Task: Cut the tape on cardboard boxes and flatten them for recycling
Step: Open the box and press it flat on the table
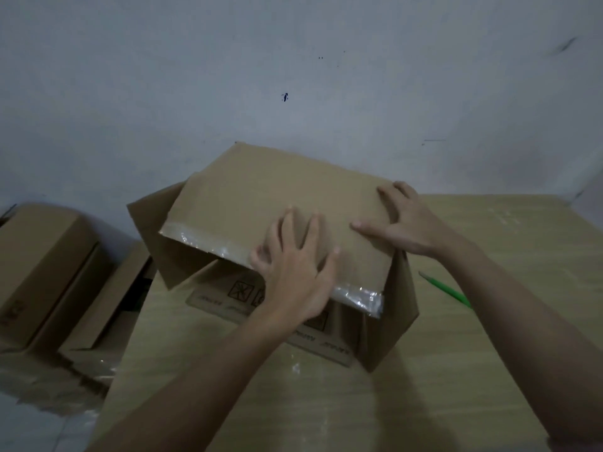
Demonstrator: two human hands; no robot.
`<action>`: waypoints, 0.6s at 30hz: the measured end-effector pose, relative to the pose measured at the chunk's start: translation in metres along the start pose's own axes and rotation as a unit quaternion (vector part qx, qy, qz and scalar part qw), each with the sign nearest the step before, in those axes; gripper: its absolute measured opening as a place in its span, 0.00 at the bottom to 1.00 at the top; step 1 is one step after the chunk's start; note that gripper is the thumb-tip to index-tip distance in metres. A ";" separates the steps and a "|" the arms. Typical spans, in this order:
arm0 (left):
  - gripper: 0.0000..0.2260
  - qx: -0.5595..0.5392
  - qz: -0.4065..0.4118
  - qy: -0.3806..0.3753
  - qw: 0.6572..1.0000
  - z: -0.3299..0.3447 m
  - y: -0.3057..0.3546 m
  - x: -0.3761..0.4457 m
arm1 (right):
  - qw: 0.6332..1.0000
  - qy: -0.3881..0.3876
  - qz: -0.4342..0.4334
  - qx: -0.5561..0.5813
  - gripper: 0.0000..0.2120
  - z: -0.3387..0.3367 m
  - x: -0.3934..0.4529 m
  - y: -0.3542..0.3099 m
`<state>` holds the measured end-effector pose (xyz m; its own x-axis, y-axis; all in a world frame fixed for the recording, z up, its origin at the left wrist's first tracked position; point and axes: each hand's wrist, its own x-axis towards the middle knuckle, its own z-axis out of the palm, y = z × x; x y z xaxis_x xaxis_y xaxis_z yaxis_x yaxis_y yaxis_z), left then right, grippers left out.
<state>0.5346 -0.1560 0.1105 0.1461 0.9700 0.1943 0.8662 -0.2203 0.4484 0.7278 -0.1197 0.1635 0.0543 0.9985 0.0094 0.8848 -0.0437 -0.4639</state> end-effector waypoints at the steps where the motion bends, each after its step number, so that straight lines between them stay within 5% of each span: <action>1: 0.30 0.004 -0.005 -0.001 1.000 0.002 -0.001 0.001 | 1.000 0.011 -0.003 -0.029 0.49 0.001 -0.006 0.000; 5: 0.27 0.027 -0.039 -0.013 0.999 -0.009 -0.016 0.011 | 0.989 0.085 -0.046 -0.109 0.44 0.004 -0.030 -0.003; 11: 0.27 0.056 -0.071 -0.070 0.993 -0.054 -0.036 0.055 | 0.949 0.092 -0.250 0.167 0.15 0.021 -0.055 -0.005; 18: 0.26 0.136 0.000 -0.122 0.983 -0.066 -0.016 0.036 | 0.953 0.058 -0.112 0.277 0.32 0.070 -0.060 -0.017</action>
<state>0.4947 -0.1243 0.1685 0.2277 0.9731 -0.0355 0.9570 -0.2170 0.1924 0.6777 -0.1767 0.1089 -0.0278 0.9686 0.2471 0.5022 0.2273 -0.8344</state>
